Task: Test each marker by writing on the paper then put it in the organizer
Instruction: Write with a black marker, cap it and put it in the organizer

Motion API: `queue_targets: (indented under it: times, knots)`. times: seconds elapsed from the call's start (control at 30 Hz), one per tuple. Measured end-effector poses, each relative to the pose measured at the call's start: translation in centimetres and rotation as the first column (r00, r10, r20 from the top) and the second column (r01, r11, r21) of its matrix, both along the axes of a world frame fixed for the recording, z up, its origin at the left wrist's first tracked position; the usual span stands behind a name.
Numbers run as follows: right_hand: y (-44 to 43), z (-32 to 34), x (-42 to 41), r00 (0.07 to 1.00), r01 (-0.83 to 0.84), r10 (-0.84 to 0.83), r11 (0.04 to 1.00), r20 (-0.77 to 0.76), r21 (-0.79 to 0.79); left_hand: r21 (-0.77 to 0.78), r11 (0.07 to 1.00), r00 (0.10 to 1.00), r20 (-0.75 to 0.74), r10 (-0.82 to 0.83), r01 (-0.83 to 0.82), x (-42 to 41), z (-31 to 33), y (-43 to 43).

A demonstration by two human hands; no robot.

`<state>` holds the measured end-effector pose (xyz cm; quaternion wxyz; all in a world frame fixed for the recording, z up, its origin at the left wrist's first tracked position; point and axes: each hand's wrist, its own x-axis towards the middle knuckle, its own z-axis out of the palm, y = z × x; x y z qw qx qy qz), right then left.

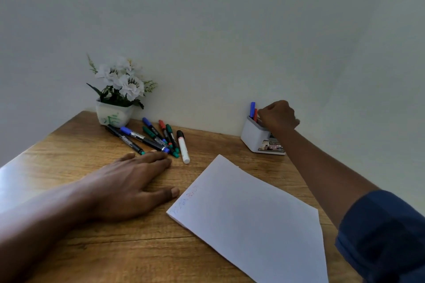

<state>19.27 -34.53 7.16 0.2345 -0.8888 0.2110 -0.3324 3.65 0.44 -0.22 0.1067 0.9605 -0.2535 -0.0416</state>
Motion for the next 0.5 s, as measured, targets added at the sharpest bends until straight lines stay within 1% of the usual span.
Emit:
queue_targets:
  times: [0.03, 0.07, 0.1, 0.13, 0.2, 0.23, 0.27, 0.33, 0.43, 0.5]
  knots:
    - [0.8, -0.1, -0.6, 0.994, -0.016, 0.026, 0.996, 0.103, -0.093, 0.026, 1.000, 0.999, -0.041, 0.006, -0.005, 0.0, 0.2, -0.1]
    - [1.7, -0.3, -1.4, 0.976, -0.070, 0.099, 0.986, 0.191, -0.154, 0.036, 0.999, 0.999, -0.042, 0.011, -0.010, 0.1, 0.2, -0.2]
    - [2.7, -0.4, -2.3, 0.948, -0.171, 0.211, 0.969, 0.238, -0.177, 0.037, 0.999, 0.998, -0.052, 0.018, -0.016, 0.1, 0.3, -0.3]
    - [3.9, -0.7, -3.1, 0.911, -0.307, 0.338, 0.938, 0.236, -0.158, 0.037, 0.999, 0.999, -0.047, 0.017, -0.016, 0.1, 0.2, -0.3]
    - [6.5, -1.1, -4.4, 0.818, -0.563, 0.563, 0.826, 0.122, -0.033, 0.032, 0.999, 1.000, -0.022, 0.010, -0.010, 0.2, 0.0, -0.2]
    - [7.7, -1.5, -4.7, 0.775, -0.632, 0.631, 0.774, 0.034, 0.037, 0.025, 1.000, 1.000, -0.022, 0.014, -0.013, 0.4, -0.2, -0.1]
    - [9.0, -2.0, -4.7, 0.744, -0.661, 0.665, 0.746, -0.058, 0.079, 0.021, 1.000, 1.000, -0.017, 0.009, -0.009, 0.4, -0.2, -0.1]
    - [11.3, -2.9, -4.1, 0.718, -0.656, 0.667, 0.744, -0.197, 0.127, 0.022, 1.000, 1.000, -0.019, 0.007, -0.006, 0.6, -0.3, 0.0]
    - [14.2, -3.9, -3.0, 0.673, -0.637, 0.665, 0.744, -0.325, 0.203, 0.022, 1.000, 1.000, 0.000, 0.005, -0.005, 0.7, -0.5, 0.0]
    - [15.3, -3.9, -2.2, 0.651, -0.640, 0.646, 0.750, -0.398, 0.169, 0.021, 1.000, 1.000, 0.011, 0.000, -0.001, 0.9, -0.8, 0.1]
